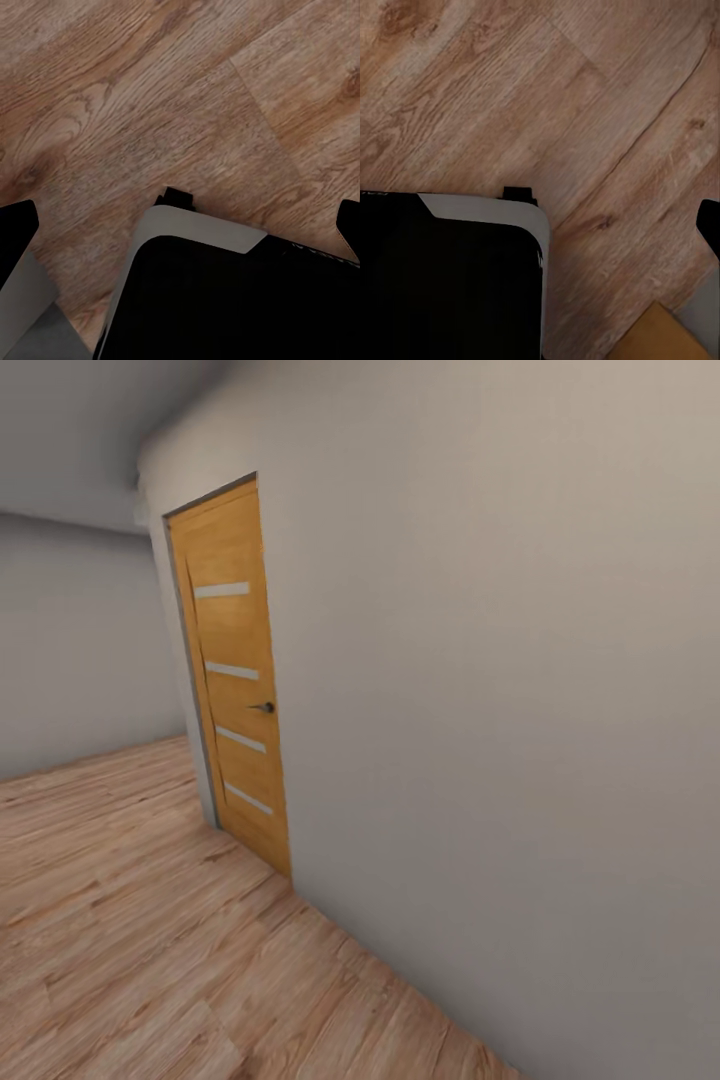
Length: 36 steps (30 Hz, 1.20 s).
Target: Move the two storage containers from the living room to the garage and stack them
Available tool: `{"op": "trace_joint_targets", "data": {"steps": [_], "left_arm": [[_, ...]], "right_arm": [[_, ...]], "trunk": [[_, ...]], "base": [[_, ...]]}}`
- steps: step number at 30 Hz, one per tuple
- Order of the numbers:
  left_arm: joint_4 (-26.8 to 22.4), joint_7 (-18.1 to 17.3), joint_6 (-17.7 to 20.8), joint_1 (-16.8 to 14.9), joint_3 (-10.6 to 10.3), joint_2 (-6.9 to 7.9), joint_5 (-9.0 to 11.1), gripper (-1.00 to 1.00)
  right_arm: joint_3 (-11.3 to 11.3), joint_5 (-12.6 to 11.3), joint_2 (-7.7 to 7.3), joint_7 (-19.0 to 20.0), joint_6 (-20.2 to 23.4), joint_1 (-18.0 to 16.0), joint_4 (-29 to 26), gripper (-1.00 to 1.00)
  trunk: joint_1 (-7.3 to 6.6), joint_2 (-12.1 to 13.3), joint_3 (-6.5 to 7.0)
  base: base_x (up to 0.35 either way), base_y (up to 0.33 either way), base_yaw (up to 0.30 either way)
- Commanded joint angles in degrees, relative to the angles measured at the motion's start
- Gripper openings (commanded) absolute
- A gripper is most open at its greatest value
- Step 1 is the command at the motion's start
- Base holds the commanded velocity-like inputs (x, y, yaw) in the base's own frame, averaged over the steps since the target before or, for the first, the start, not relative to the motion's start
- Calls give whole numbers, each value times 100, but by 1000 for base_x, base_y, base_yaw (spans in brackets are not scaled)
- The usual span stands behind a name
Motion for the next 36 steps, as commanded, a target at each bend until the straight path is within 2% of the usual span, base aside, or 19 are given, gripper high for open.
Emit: {"op": "trace_joint_targets", "data": {"steps": [1,36], "left_arm": [[5,19,-17,-6,-41,-1,39,100],[5,21,-17,-6,-40,6,39,100]], "right_arm": [[49,-47,2,-3,-33,-7,17,100],[50,-44,0,-3,-31,-7,17,100]], "trunk": [[4,-6,-9],[4,-6,-9]], "base": [[274,0,268],[223,0,268]]}}
